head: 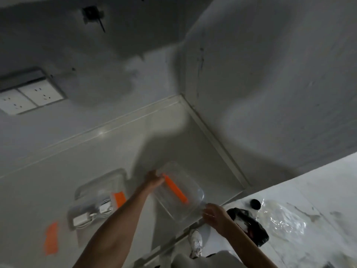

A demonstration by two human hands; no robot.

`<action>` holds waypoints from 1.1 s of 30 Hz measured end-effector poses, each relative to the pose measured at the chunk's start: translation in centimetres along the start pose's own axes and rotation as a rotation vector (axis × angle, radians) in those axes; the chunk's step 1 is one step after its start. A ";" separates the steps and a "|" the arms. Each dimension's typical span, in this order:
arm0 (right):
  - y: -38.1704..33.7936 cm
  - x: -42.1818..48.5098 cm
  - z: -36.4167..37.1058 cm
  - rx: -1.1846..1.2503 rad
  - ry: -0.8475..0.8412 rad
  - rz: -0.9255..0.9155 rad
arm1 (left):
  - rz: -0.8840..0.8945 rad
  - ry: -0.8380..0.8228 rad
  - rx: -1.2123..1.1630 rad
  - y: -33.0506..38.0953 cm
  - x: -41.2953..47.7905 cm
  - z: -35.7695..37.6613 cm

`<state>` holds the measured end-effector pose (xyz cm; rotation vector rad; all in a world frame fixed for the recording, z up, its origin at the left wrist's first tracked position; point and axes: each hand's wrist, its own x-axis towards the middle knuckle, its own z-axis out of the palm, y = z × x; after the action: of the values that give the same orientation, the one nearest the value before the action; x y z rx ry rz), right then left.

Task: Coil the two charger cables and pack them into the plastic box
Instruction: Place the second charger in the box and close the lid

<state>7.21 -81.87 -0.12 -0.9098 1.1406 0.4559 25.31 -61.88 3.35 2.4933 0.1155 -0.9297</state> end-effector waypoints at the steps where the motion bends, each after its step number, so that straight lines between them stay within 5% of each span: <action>1: -0.3 -0.2 -0.2 0.003 -0.039 0.022 | -0.024 0.004 0.006 0.0 0.1 0.4; 7: -2.5 -1.2 0.3 -0.083 -0.068 0.039 | -0.077 0.066 0.036 0.0 -1.5 1.5; 16: -4.9 -3.0 6.9 -0.222 -0.163 -0.284 | 0.010 0.534 -0.182 -2.8 -6.3 -3.6; 24: -0.5 -5.0 16.1 -0.292 -0.236 -0.642 | -0.053 0.682 -0.441 -15.2 -14.4 -8.4; 33: 10.1 -9.1 24.2 -0.664 -0.303 -0.914 | -0.209 0.719 -0.495 -28.4 -21.3 -7.5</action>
<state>10.36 -55.40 7.48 -1.7429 0.1943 0.1860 6.74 -31.54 10.40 2.2356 0.7482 -0.0089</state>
